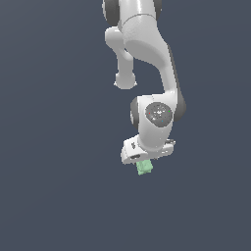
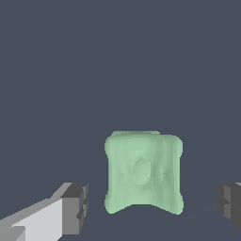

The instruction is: Pick up the object and move it to a goal position.

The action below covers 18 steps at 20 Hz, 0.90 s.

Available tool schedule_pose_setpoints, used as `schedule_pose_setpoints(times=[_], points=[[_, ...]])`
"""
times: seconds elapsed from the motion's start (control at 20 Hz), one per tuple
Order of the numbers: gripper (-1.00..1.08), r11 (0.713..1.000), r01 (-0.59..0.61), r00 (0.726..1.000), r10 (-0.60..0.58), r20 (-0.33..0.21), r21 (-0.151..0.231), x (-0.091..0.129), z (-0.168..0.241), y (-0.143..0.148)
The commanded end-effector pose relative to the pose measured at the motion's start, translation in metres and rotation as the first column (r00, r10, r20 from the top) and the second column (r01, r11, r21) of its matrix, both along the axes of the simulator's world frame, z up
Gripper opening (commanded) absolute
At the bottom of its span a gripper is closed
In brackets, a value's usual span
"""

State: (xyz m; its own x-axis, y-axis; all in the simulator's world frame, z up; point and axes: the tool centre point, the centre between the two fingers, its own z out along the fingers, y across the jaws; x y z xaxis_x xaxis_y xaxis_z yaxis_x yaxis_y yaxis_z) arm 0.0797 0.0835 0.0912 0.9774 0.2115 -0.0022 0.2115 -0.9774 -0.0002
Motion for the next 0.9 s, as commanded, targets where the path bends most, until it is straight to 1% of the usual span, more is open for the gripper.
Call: schedule_pose_setpoints(times=[0.0,0.25,0.6,0.85], points=[[1.00,1.000,-0.003,1.000,0.003,0.002,0.000,0.002,-0.001,0.001],[1.00,1.000,-0.001,1.000,0.001,0.001,0.000,0.001,-0.007,0.000],[1.00,1.000,-0.003,1.000,0.003,0.002,0.000,0.000,-0.043,0.001],[1.00,1.000,-0.003,1.000,0.003,0.002,0.000,0.001,-0.052,0.001]])
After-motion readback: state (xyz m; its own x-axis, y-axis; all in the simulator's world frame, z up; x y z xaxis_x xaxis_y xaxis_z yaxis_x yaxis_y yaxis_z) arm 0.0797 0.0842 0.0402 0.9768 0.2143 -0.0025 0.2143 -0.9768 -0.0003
